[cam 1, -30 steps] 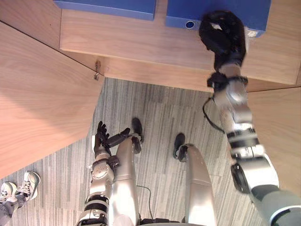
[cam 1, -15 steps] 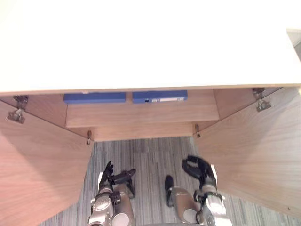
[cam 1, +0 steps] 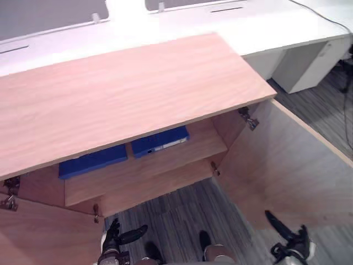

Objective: Walk over to the cabinet, pick up the folder, carry it to the office cabinet, place the folder inside the office cabinet, then close the office cabinet door

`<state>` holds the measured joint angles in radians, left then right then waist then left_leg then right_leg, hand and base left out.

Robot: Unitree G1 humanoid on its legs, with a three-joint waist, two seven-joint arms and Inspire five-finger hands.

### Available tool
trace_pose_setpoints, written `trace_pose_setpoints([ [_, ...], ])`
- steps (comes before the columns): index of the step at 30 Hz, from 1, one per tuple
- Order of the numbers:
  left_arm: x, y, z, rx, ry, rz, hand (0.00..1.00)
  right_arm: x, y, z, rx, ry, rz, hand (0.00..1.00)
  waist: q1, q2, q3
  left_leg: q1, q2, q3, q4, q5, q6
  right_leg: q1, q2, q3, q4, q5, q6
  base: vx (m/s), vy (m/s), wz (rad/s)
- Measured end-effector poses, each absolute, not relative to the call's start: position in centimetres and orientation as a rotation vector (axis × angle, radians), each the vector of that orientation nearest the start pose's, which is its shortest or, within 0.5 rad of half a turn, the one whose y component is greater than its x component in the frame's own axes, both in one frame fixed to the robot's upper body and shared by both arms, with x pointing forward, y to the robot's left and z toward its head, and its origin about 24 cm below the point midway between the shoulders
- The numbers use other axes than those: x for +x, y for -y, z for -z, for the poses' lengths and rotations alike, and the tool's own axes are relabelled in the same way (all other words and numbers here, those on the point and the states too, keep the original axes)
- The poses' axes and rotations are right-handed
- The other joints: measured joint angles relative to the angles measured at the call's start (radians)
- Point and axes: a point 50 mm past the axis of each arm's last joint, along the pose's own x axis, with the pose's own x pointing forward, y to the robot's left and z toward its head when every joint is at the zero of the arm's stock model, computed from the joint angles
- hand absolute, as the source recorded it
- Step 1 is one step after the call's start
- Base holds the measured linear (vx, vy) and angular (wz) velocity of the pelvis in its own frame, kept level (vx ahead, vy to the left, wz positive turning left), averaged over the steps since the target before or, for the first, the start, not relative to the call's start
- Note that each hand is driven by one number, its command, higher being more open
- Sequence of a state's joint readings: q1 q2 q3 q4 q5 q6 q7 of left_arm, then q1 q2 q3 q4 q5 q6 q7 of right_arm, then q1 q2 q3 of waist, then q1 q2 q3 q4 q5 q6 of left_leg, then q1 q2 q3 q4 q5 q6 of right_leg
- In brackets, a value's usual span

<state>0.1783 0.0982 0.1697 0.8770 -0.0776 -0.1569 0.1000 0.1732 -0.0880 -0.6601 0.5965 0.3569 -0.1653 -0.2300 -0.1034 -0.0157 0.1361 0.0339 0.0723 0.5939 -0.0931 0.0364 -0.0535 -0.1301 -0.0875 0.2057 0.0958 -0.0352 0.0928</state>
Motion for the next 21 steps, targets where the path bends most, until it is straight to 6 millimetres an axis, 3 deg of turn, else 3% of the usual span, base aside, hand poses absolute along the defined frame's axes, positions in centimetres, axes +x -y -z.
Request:
trace_pose_setpoints([
  [2, 9.7, -22.4, 14.2, 0.008, -0.881, -0.375, 1.0, 9.7, 33.3, 7.4, 0.278, -0.4, 1.131, 1.0, -0.006, 0.0, 0.0, -0.001, -0.004, 0.018, 0.0, -0.003, 0.002, -0.011, 0.0, 0.018, 0.0, 0.0, 0.0, -0.03, 0.0, -0.32],
  [5, 8.8, -22.2, 14.4, 0.008, -0.905, -0.358, 1.0, 11.8, 35.3, 5.3, 0.276, -0.283, 1.147, 1.0, -0.023, 0.004, 0.001, -0.002, -0.011, 0.057, 0.002, -0.014, 0.008, -0.034, 0.003, 0.063, 0.0, 0.008, -0.011, 0.02, 0.004, -0.44],
  [8, 8.6, -21.8, 14.7, 0.023, -0.927, -0.304, 1.0, 14.8, 36.8, 2.8, 0.262, -0.179, 1.093, 1.0, -0.024, 0.019, 0.007, -0.008, -0.026, 0.103, 0.006, -0.025, 0.01, -0.06, 0.005, 0.114, -0.014, 0.026, -0.005, 0.05, 0.005, -0.47],
  [10, 8.6, -21.9, 14.7, 0.046, -0.93, -0.275, 1.0, 17.8, 37.5, 1.2, 0.222, -0.148, 0.988, 1.0, -0.022, 0.025, 0.011, -0.027, -0.025, 0.11, 0.041, -0.044, 0.021, -0.078, 0.006, 0.157, -0.034, 0.054, 0.017, 0.09, -0.035, -0.55],
  [12, 8.7, -22.0, 14.6, 0.055, -0.929, -0.259, 1.0, 19.6, 37.8, 0.3, 0.172, -0.149, 0.907, 1.0, -0.021, 0.031, 0.015, -0.043, -0.019, 0.102, 0.073, -0.066, 0.034, -0.091, 0.008, 0.184, -0.045, 0.07, 0.021, 0.1, -0.057, -0.55],
  [14, 9.6, -21.5, 14.5, 0.061, -0.907, -0.22, 1.0, 22.2, 38.4, -2.1, 0.061, -0.129, 0.781, 1.0, -0.023, 0.059, 0.036, -0.064, -0.014, 0.102, 0.122, -0.107, 0.038, -0.112, 0.008, 0.211, -0.046, 0.084, 0.03, 0.11, -0.065, -0.56],
  [18, 11.1, -20.6, 14.1, 0.061, -0.845, -0.18, 1.0, 25.3, 38.4, -5.1, -0.035, -0.084, 0.677, 1.0, -0.047, 0.101, 0.083, -0.083, 0.007, 0.116, 0.2, -0.17, 0.045, -0.132, 0.015, 0.263, -0.047, 0.12, 0.052, 0.02, -0.017, -0.48],
  [21, 12.4, -20.4, 13.6, 0.062, -0.802, -0.167, 1.0, 27.3, 37.8, -7.3, -0.124, -0.049, 0.6, 1.0, -0.05, 0.107, 0.116, -0.12, 0.026, 0.157, 0.268, -0.213, 0.053, -0.166, 0.023, 0.297, -0.057, 0.158, 0.064, -0.05, 0.034, -0.45],
])
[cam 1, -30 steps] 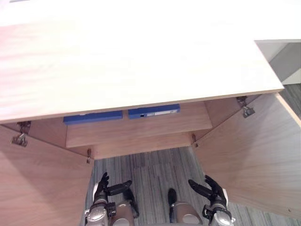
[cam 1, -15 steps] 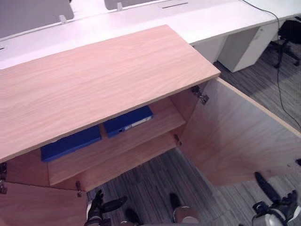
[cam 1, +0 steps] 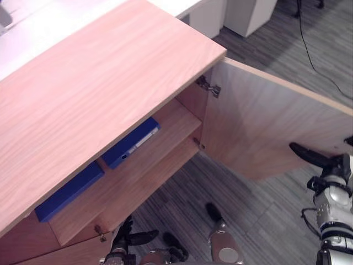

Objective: Walk over to the cabinet, pick up the folder, carry it to the office cabinet, place the folder inside the office cabinet, then close the office cabinet door

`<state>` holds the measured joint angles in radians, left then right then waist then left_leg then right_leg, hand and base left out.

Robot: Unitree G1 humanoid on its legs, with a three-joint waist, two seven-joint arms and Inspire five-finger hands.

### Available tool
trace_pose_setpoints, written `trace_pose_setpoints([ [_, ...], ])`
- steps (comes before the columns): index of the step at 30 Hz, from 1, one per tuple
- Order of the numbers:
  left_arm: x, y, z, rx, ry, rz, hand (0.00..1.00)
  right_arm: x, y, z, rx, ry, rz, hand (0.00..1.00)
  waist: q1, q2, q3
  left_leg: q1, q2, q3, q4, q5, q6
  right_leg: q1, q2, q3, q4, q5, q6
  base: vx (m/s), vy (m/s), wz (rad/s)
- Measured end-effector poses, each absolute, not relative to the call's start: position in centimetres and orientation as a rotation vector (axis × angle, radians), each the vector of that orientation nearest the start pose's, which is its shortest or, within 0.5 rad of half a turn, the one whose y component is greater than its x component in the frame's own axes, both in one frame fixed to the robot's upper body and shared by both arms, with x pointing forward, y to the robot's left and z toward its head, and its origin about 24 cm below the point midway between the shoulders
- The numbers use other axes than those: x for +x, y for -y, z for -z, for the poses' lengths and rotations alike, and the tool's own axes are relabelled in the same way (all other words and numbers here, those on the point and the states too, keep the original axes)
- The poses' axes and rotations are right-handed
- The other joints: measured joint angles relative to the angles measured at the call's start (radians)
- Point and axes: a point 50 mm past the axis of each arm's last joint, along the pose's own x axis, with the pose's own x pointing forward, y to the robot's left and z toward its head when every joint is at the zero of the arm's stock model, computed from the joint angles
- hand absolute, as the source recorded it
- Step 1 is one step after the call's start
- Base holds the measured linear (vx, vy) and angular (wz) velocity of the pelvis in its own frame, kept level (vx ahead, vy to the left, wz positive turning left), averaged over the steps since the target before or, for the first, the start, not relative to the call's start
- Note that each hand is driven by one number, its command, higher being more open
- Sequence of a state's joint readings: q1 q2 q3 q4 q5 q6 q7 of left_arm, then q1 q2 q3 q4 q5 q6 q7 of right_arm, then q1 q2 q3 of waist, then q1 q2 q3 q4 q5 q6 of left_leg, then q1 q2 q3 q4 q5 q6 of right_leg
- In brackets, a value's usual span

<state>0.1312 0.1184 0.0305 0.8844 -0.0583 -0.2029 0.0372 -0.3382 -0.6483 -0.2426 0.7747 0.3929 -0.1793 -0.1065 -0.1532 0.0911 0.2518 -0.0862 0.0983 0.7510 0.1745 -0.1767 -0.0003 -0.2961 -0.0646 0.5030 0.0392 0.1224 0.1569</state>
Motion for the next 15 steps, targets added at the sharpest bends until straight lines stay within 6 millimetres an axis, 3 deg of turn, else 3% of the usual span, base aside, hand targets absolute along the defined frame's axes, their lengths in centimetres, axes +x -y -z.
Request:
trace_pose_setpoints([
  [3, 13.4, -20.1, 13.3, 0.059, -0.771, -0.157, 1.0, 28.0, 37.0, -8.4, -0.187, -0.017, 0.545, 1.0, -0.006, 0.004, 0.031, -0.025, 0.032, 0.009, 0.069, -0.04, -0.008, -0.006, 0.013, 0.02, -0.014, 0.033, 0.004, -0.08, 0.027, -0.24],
  [6, 13.5, -20.0, 13.3, 0.063, -0.772, -0.148, 1.0, 27.2, 35.7, -8.3, -0.282, -0.004, 0.459, 1.0, -0.016, 0.003, 0.035, -0.053, 0.073, 0.014, 0.141, -0.068, -0.016, -0.018, 0.034, 0.03, -0.013, 0.04, 0.008, -0.03, 0.007, -0.17],
  [11, 13.9, -20.3, 13.0, 0.109, -0.758, -0.125, 1.0, 24.4, 31.3, -7.1, -0.509, -0.006, 0.183, 1.0, -0.041, -0.018, 0.048, -0.077, 0.165, 0.024, 0.276, -0.111, -0.041, -0.013, 0.08, 0.043, -0.027, 0.037, 0.005, -0.01, -0.035, -0.31],
  [15, 14.8, -20.2, 12.6, 0.125, -0.732, -0.101, 1.0, 21.8, 27.6, -4.6, -0.531, -0.049, 0.005, 1.0, -0.06, -0.047, 0.058, -0.079, 0.215, 0.001, 0.329, -0.115, -0.049, 0.007, 0.114, 0.029, -0.026, 0.027, -0.003, -0.03, -0.073, -0.05],
])
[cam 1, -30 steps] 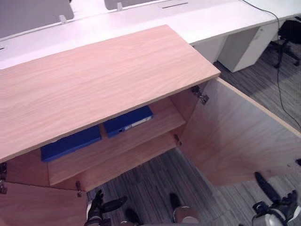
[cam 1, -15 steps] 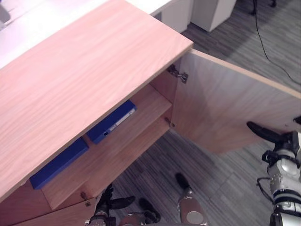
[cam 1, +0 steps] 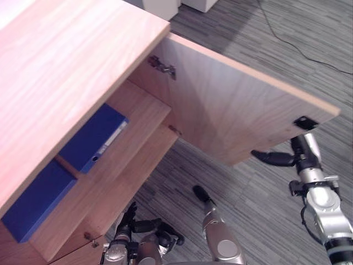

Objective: Walk over to the cabinet, pick up the folder, carry it to the office cabinet, place the folder inside the office cabinet, then close the office cabinet door

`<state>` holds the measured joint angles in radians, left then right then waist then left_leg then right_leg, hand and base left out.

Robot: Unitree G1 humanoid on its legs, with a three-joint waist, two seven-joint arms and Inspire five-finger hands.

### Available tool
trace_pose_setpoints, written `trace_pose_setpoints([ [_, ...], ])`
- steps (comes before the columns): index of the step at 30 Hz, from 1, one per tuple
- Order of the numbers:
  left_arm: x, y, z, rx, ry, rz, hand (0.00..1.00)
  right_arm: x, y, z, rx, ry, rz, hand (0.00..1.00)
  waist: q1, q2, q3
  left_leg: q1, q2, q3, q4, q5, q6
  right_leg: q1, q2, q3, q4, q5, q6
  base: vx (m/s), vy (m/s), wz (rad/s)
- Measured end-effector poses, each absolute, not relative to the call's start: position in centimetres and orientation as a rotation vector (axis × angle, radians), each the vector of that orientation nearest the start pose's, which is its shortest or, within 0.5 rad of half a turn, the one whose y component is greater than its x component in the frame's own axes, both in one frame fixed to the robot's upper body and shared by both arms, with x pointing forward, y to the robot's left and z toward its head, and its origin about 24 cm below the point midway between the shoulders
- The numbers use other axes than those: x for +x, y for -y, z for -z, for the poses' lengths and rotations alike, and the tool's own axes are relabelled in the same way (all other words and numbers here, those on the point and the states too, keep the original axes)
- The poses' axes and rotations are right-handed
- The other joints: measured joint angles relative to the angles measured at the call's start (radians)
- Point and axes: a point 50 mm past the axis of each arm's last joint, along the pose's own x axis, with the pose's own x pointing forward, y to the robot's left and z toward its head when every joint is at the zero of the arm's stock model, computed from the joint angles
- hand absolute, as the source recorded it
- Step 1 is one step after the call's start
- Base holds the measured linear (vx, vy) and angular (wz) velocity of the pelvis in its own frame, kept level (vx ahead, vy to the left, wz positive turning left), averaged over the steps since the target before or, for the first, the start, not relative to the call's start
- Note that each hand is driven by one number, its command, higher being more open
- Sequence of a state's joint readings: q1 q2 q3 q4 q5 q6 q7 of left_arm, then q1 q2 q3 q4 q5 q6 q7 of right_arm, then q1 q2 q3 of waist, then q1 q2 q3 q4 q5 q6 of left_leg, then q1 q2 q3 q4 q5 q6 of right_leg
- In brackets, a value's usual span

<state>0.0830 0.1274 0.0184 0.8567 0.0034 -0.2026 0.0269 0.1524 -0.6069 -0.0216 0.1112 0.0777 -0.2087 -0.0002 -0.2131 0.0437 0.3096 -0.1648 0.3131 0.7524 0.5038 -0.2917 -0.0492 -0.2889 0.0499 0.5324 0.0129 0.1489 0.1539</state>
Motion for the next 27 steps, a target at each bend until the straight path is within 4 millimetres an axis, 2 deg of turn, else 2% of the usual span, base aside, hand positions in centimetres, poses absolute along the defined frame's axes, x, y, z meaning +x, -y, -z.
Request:
trace_pose_setpoints([
  [4, 14.2, -20.1, 13.1, 0.16, -0.769, -0.072, 1.0, 17.3, 22.0, -0.4, -0.419, -0.153, -0.193, 1.0, -0.002, -0.044, -0.013, 0.003, 0.006, -0.035, 0.003, -0.003, -0.004, 0.027, 0.001, -0.023, 0.0, 0.003, -0.004, -0.03, -0.053, 0.13],
  [5, 14.0, -20.2, 13.2, 0.162, -0.78, -0.074, 1.0, 16.7, 21.2, 0.2, -0.392, -0.172, -0.206, 1.0, -0.002, -0.05, -0.016, 0.003, 0.005, -0.043, 0.003, -0.003, -0.004, 0.03, 0.0, -0.03, 0.0, 0.004, -0.007, 0.01, -0.007, 0.24],
  [7, 13.2, -20.7, 13.7, 0.181, -0.822, -0.083, 1.0, 14.8, 18.2, 2.0, -0.299, -0.227, -0.26, 1.0, -0.001, -0.07, -0.027, 0.002, 0.003, -0.069, 0.001, -0.001, -0.005, 0.045, -0.003, -0.055, -0.001, 0.006, -0.019, 0.02, -0.001, 0.27],
  [9, 12.8, -21.0, 13.9, 0.183, -0.845, -0.104, 1.0, 13.9, 16.1, 2.7, -0.26, -0.25, -0.316, 1.0, -0.001, -0.085, -0.036, 0.002, -0.004, -0.088, -0.006, 0.005, 0.0, 0.052, -0.01, -0.074, -0.001, 0.009, -0.028, 0.03, 0.002, 0.31],
  [12, 13.0, -21.0, 14.0, 0.2, -0.855, -0.104, 1.0, 13.6, 12.0, 3.0, -0.224, -0.231, -0.439, 1.0, 0.017, -0.104, -0.05, 0.0, -0.049, -0.152, -0.055, 0.038, 0.006, 0.074, -0.044, -0.14, -0.003, 0.008, -0.034, 0.04, 0.013, 0.66],
  [14, 13.2, -21.0, 14.0, 0.203, -0.853, -0.102, 1.0, 14.1, 10.8, 3.0, -0.218, -0.214, -0.463, 1.0, 0.035, -0.111, -0.055, -0.005, -0.071, -0.188, -0.081, 0.055, 0.015, 0.084, -0.062, -0.179, -0.003, 0.001, -0.038, 0.04, 0.005, 0.72],
  [16, 13.8, -20.8, 13.9, 0.216, -0.841, -0.089, 1.0, 16.0, 9.7, 2.7, -0.277, -0.156, -0.496, 1.0, 0.07, -0.114, -0.066, -0.026, -0.108, -0.259, -0.122, 0.09, 0.024, 0.092, -0.089, -0.251, -0.003, -0.011, -0.042, 0.05, -0.003, 0.99],
  [19, 14.4, -20.7, 13.7, 0.22, -0.83, -0.095, 1.0, 19.4, 10.0, 2.1, -0.353, -0.103, -0.464, 1.0, 0.106, -0.114, -0.066, -0.037, -0.157, -0.355, -0.187, 0.143, 0.032, 0.117, -0.124, -0.355, 0.001, -0.033, -0.045, 0.02, -0.018, 1.2],
  [20, 14.6, -20.8, 13.5, 0.226, -0.821, -0.108, 1.0, 21.4, 10.7, 1.5, -0.384, -0.083, -0.407, 1.0, 0.129, -0.114, -0.067, -0.036, -0.183, -0.408, -0.229, 0.176, 0.035, 0.128, -0.14, -0.408, 0.009, -0.048, -0.047, 0.01, -0.034, 0.95],
  [21, 14.6, -20.9, 13.5, 0.227, -0.82, -0.11, 1.0, 21.7, 10.9, 1.4, -0.389, -0.081, -0.394, 1.0, 0.132, -0.114, -0.067, -0.037, -0.188, -0.418, -0.238, 0.183, 0.035, 0.13, -0.142, -0.419, 0.011, -0.052, -0.048, 0.01, -0.039, 1.13],
  [23, 14.9, -21.2, 13.3, 0.233, -0.807, -0.132, 1.0, 24.6, 12.6, 0.3, -0.413, -0.057, -0.269, 1.0, 0.164, -0.113, -0.067, -0.042, -0.222, -0.497, -0.301, 0.236, 0.038, 0.132, -0.162, -0.5, 0.037, -0.079, -0.05, 0.0, -0.029, 1.02],
  [27, 14.9, -21.7, 13.2, 0.21, -0.802, -0.166, 1.0, 27.2, 15.2, -0.9, -0.383, -0.045, -0.093, 1.0, 0.186, -0.109, -0.067, -0.057, -0.257, -0.6, -0.372, 0.302, 0.039, 0.137, -0.184, -0.61, 0.056, -0.106, -0.052, -0.01, -0.009, 0.93],
])
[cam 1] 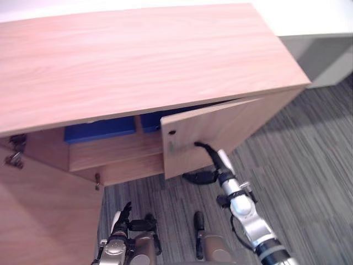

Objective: Walk over to the cabinet, pick up the folder, carry it to the office cabinet, place the folder inside the office cabinet, then close the office cabinet door

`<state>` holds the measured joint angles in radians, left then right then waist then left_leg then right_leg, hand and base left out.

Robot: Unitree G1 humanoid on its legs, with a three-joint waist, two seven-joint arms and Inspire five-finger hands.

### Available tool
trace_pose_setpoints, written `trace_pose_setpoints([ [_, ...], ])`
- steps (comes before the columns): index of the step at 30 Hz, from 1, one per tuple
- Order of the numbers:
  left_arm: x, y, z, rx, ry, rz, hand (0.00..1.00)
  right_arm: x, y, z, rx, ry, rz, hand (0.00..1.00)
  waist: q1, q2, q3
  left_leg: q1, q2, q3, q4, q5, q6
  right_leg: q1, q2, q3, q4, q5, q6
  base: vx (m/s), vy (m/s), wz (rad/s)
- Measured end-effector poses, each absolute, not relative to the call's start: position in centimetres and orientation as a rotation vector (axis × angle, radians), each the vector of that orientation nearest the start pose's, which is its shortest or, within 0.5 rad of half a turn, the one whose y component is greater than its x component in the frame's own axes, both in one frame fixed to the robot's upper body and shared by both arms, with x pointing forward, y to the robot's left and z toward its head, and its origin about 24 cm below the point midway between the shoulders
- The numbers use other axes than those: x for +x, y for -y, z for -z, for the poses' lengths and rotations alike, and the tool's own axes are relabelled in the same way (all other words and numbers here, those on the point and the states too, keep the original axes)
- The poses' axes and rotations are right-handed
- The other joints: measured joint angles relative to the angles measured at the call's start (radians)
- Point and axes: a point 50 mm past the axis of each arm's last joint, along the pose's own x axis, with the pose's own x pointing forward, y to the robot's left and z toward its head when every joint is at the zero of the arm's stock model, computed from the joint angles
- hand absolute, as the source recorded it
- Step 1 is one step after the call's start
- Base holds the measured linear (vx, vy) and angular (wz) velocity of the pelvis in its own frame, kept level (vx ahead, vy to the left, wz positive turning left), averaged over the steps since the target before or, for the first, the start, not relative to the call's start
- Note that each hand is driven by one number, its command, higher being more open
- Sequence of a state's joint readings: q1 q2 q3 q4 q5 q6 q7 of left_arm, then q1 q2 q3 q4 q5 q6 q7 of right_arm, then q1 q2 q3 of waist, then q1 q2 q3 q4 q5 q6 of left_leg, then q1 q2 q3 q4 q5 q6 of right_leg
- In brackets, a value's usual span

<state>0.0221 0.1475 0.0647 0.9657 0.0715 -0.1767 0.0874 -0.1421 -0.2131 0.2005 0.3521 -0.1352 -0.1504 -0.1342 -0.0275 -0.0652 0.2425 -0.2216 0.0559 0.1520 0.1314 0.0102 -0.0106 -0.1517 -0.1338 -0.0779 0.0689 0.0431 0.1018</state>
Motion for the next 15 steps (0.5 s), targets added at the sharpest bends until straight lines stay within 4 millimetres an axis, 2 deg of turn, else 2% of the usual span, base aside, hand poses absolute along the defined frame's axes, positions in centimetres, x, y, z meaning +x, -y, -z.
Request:
trace_pose_setpoints([
  [2, 14.5, -22.1, 13.1, 0.186, -0.801, -0.199, 1.0, 26.7, 16.5, -0.2, -0.317, -0.078, -0.009, 1.0, 0.006, 0.002, 0.001, -0.004, -0.014, -0.051, -0.03, 0.029, 0.0, 0.01, -0.004, -0.052, 0.005, -0.011, 0.001, -0.01, 0.01, 0.72],
  [7, 14.0, -21.7, 13.3, 0.145, -0.807, -0.218, 1.0, 26.2, 18.1, 0.5, -0.235, -0.113, 0.087, 1.0, 0.015, 0.05, 0.0, -0.006, -0.043, -0.135, -0.092, 0.066, -0.003, 0.031, -0.008, -0.115, 0.001, -0.042, 0.006, -0.05, 0.01, 0.53],
  [9, 13.5, -21.4, 13.3, 0.093, -0.798, -0.251, 1.0, 25.8, 18.9, 1.0, -0.203, -0.132, 0.126, 1.0, 0.041, 0.073, -0.003, -0.007, -0.053, -0.177, -0.136, 0.08, -0.006, 0.032, -0.003, -0.141, -0.01, -0.046, 0.006, -0.05, -0.009, 0.49],
  [11, 12.9, -21.3, 13.3, 0.032, -0.79, -0.308, 1.0, 25.1, 19.3, 2.0, -0.194, -0.171, 0.135, 1.0, 0.058, 0.081, -0.006, -0.004, -0.056, -0.208, -0.156, 0.087, -0.009, 0.046, -0.001, -0.176, -0.02, -0.046, 0.006, 0.01, -0.038, 0.59],
  [14, 11.7, -21.8, 13.5, -0.045, -0.798, -0.412, 1.0, 23.8, 18.4, 4.5, -0.201, -0.283, 0.075, 1.0, 0.099, 0.091, -0.014, -0.002, -0.056, -0.275, -0.162, 0.138, -0.009, 0.079, 0.01, -0.236, -0.017, -0.068, 0.001, 0.05, -0.055, 0.72],
  [15, 11.3, -22.5, 13.4, -0.075, -0.79, -0.466, 1.0, 22.7, 17.1, 6.4, -0.202, -0.367, -0.001, 1.0, 0.125, 0.092, -0.017, -0.001, -0.065, -0.328, -0.164, 0.146, -0.013, 0.103, 0.009, -0.285, -0.013, -0.09, 0.001, 0.1, -0.073, 0.92],
])
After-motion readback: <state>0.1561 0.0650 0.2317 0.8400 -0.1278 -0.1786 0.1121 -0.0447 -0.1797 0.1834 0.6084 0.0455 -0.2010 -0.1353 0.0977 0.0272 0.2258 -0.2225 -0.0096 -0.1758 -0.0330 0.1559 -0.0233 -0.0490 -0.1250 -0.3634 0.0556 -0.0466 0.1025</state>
